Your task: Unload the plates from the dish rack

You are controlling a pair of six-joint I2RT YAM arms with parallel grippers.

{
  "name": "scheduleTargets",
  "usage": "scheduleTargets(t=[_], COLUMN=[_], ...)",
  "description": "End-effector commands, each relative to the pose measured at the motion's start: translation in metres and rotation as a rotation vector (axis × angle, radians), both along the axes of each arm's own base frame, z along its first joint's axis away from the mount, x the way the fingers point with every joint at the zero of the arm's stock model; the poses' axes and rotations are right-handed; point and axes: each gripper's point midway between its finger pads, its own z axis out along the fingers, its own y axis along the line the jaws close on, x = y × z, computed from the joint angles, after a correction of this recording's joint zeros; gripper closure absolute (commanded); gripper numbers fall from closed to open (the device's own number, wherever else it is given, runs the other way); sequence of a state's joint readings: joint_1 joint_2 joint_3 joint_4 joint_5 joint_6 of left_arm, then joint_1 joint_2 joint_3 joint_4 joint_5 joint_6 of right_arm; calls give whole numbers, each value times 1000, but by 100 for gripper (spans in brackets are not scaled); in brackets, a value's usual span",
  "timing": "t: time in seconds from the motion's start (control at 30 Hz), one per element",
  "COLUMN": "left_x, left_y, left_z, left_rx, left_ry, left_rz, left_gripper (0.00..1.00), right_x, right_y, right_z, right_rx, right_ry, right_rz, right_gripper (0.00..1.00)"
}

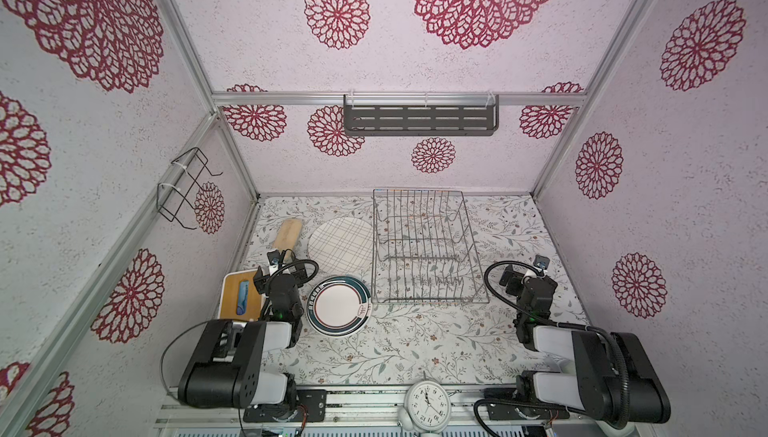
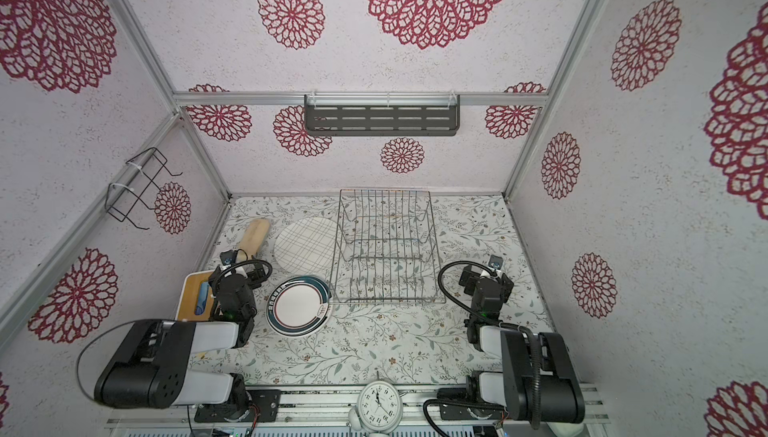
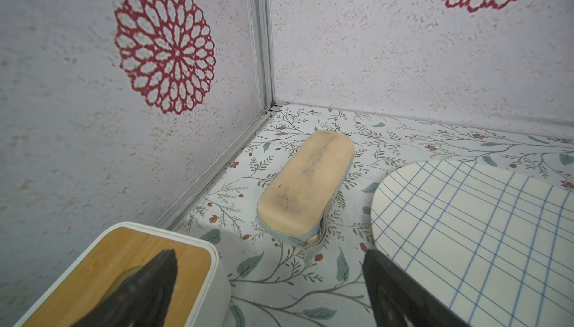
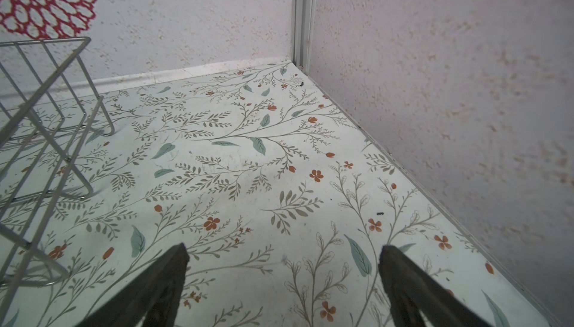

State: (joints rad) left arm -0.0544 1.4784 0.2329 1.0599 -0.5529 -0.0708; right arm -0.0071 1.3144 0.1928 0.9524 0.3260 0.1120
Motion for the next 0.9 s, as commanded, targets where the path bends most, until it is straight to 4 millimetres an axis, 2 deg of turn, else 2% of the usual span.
scheduleTargets(t=[0.0, 0.13, 0.4, 0.6, 0.73, 0.87], left_x=[8, 15, 20, 29, 35, 35], left_y=[0, -6, 3, 13, 23, 24], left_z=[29, 17, 15, 12, 7, 6], left_rx=[37, 43, 19, -9, -56, -59], left_ry=[-158, -128, -103, -57, -19, -19], left_rz=[-8, -55, -14, 20, 33, 33], left_gripper=[3, 3, 3, 3, 3, 3], right_x=[18, 24, 21, 27, 29, 30], right_y=[7, 13, 19, 28, 23, 23], right_z=[27, 25, 25, 10, 7, 6], right_rx=[-21, -22, -13, -23, -23, -25], right_ry=[-84, -65, -118, -112, -103, -92], right_rz=[55, 95, 126, 181, 151, 142], right_gripper=[1, 1, 1, 1, 1, 1])
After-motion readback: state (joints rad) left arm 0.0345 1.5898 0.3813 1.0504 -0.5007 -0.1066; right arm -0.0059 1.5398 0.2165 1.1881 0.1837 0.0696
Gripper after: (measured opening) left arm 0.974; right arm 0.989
